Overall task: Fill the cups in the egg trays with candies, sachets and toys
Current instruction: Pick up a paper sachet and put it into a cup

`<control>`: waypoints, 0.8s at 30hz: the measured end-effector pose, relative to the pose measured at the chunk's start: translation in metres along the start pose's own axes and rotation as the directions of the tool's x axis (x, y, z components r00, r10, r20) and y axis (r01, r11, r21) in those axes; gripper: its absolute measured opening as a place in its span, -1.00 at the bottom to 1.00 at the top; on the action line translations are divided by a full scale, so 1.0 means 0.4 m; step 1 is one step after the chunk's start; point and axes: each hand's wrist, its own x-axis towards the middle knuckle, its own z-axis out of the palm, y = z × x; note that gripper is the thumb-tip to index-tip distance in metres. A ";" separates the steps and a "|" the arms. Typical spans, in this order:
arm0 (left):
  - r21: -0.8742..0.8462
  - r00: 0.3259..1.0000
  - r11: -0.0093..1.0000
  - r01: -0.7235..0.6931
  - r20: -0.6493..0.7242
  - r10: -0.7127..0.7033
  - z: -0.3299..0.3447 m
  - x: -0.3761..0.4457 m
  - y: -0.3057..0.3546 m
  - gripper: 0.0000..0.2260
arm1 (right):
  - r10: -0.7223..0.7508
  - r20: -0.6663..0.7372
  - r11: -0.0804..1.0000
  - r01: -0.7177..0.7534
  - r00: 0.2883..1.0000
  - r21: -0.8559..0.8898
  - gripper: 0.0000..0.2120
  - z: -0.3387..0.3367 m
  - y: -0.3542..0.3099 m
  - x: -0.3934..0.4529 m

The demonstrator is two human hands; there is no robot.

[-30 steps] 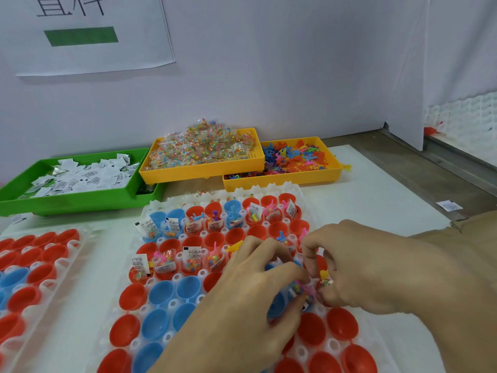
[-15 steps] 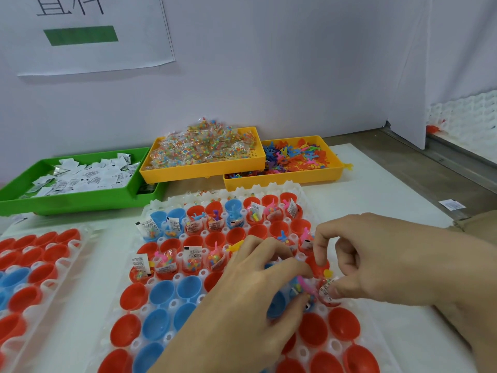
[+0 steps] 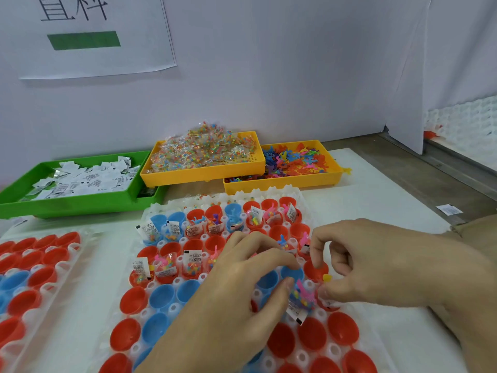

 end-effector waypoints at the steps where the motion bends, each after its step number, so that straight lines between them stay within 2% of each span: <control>1: -0.005 1.000 1.000 0.002 -0.006 -0.002 -0.001 0.001 -0.001 -0.86 | -0.010 -0.007 1.000 0.010 1.000 0.008 -0.78 -0.002 0.003 0.001; 6: -0.059 0.999 0.998 0.038 -0.015 -0.039 -0.011 -0.001 -0.012 -0.87 | -0.087 -0.129 0.994 0.095 0.988 0.057 -0.90 -0.015 0.030 0.010; 8: -0.028 0.999 0.999 0.035 0.000 -0.035 -0.015 -0.004 -0.019 -0.85 | -0.111 -0.159 0.988 0.126 0.981 0.085 -0.93 -0.012 0.037 0.019; 13: 0.041 0.994 0.999 0.006 0.108 -0.011 -0.024 -0.007 -0.024 -0.77 | -0.149 -0.244 0.977 0.181 0.958 0.115 -0.89 -0.008 0.042 0.035; 19: 0.036 0.978 0.999 -0.022 0.208 0.014 -0.029 0.002 -0.022 -0.83 | -0.133 -0.269 0.981 0.166 0.954 0.105 -0.90 -0.004 0.042 0.042; 24: 0.053 0.995 0.998 -0.021 0.103 0.015 0.003 0.005 -0.019 -0.92 | -0.130 -0.270 0.982 0.161 0.954 0.098 -0.90 -0.002 0.038 0.043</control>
